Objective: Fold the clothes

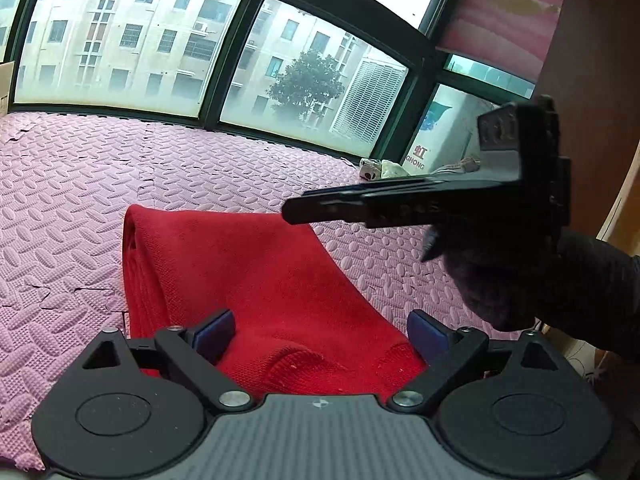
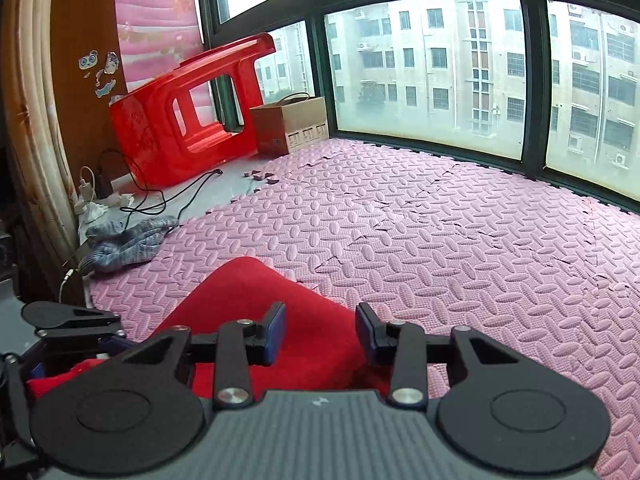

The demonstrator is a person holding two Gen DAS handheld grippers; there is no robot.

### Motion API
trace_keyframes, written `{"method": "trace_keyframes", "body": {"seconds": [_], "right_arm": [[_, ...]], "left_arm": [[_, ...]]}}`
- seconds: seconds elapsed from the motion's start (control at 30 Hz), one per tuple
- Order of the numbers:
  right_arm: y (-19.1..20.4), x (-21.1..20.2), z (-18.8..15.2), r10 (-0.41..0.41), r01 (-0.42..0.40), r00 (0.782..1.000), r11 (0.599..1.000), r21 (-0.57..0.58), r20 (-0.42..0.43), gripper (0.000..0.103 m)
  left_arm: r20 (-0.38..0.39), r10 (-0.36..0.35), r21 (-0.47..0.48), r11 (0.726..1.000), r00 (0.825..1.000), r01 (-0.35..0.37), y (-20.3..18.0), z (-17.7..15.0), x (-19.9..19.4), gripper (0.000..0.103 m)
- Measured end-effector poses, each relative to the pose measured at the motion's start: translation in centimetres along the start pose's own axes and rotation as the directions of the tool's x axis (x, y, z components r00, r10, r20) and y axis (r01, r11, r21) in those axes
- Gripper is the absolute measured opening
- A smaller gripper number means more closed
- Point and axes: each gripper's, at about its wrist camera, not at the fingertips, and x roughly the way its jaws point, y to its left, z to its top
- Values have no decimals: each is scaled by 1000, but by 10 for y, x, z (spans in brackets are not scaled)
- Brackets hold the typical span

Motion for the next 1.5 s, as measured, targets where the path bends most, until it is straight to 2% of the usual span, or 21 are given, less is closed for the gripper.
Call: {"method": "trace_keyframes", "body": {"seconds": [0.27,0.33,0.43,0.6,0.73,0.8,1.0,1.1,1.23,1.43,1.5], "right_arm": [[-8,39,-24,-66,66,996,998,7,-56,33],[-4,41,-28,-83,82,996,997,-13,-41,33],[-1,41,-24,-94,92,995,995,-30,-47,33],[7,30,1,-27,25,998,999,-48,-48,34],[32,38,22,96,-105,992,987,-125,-81,34],[44,48,28,117,-133,988,976,-175,-99,34],[58,87,30,126,-167,976,956,-240,-180,34],[59,95,21,94,-142,978,956,-257,-188,33],[58,92,20,89,-134,979,958,-252,-182,33],[27,74,36,132,-149,978,984,-101,-162,40],[16,70,38,134,-145,978,988,-58,-163,54]], "left_arm": [[-12,26,85,996,1000,-25,-11,-9,6,96],[-11,35,115,993,999,-34,-13,-12,7,97],[-13,31,112,993,999,-30,-12,-11,8,98],[-12,27,112,993,1000,-25,-11,-11,7,99],[-12,22,108,994,1000,-20,-10,-10,8,99],[-11,18,105,994,1000,-17,-9,-10,8,99],[-8,14,102,995,1000,-13,-8,-12,9,99],[-8,11,102,995,1000,-10,-8,-12,10,99],[-9,11,122,992,1000,-10,-10,-12,11,102],[16,-18,104,994,1000,16,-9,-6,-3,103],[23,-20,126,992,1000,17,-10,-5,-14,103]]}}
